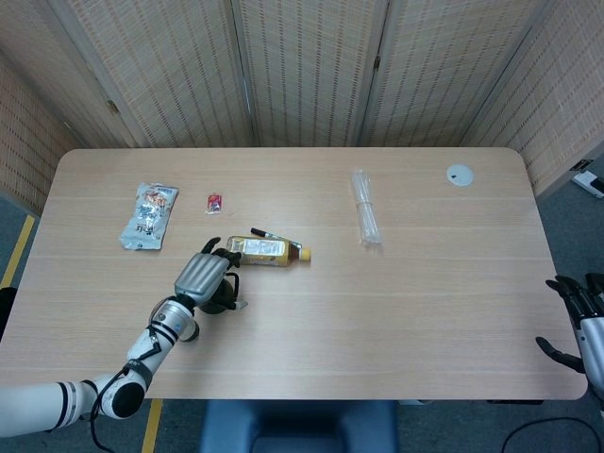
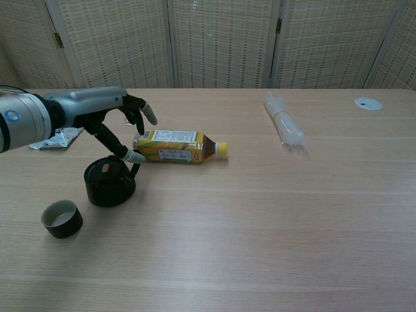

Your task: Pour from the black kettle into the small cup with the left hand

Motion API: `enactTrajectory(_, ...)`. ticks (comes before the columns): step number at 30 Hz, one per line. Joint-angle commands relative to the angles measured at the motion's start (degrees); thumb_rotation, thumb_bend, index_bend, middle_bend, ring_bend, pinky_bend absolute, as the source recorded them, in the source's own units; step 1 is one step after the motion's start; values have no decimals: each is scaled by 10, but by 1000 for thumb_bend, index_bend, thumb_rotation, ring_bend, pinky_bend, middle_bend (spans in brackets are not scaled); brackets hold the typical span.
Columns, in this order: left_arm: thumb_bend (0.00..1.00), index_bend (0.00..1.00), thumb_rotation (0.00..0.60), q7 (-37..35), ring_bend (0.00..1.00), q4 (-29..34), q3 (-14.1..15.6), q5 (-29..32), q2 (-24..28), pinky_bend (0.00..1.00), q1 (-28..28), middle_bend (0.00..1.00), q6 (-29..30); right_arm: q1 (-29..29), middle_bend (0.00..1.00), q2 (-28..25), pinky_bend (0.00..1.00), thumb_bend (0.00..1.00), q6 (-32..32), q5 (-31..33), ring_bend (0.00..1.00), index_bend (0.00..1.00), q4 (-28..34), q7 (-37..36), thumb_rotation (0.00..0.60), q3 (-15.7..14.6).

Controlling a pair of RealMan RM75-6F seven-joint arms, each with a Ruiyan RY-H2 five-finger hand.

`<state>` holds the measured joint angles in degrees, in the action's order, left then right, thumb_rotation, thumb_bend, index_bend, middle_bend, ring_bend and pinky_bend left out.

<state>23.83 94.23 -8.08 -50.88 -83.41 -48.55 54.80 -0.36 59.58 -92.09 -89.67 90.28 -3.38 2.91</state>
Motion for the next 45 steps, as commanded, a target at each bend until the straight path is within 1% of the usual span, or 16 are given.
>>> enactTrajectory(1,174,250,448,21,230,-15,0,14,-20,0,-8,342,8,-1,212,0,100,168,-2,0,260,186,-1,-2,600,0)
enactTrajectory(6,181,249,514,55,217,-43,-5,49,-54,0,-18,329,20,-2,212,-1,100,167,-4,-1,260,186,-3,-6,600,0)
enactTrajectory(12,186,243,510,98,203,-73,-6,70,-79,0,-24,316,48,-4,212,-4,100,168,-5,-1,260,186,-3,-7,600,1)
enactTrajectory(17,186,229,513,106,189,-73,-11,88,-83,0,-22,300,48,-4,212,-3,100,168,-4,-1,260,185,-4,-8,600,1)
enactTrajectory(24,186,205,511,119,175,-78,-8,85,-94,0,-23,286,51,-5,212,-4,100,167,-6,-2,260,186,-3,-7,600,0)
enactTrajectory(29,187,190,513,136,168,-93,-2,87,-106,0,-24,275,54,-7,212,-3,100,167,-6,0,261,186,-4,-9,600,1)
enactTrajectory(32,189,174,512,140,160,-91,-2,93,-105,0,-22,259,53,-7,212,-3,100,168,-5,0,262,186,-5,-10,600,1)
enactTrajectory(36,199,167,515,148,157,-86,3,83,-99,0,-16,255,65,-6,212,-3,100,167,-4,-2,263,185,-4,-13,600,1)
enactTrajectory(45,203,166,514,130,157,-70,14,63,-63,0,8,255,68,-5,212,-2,100,167,-3,-3,263,186,-3,-11,600,1)
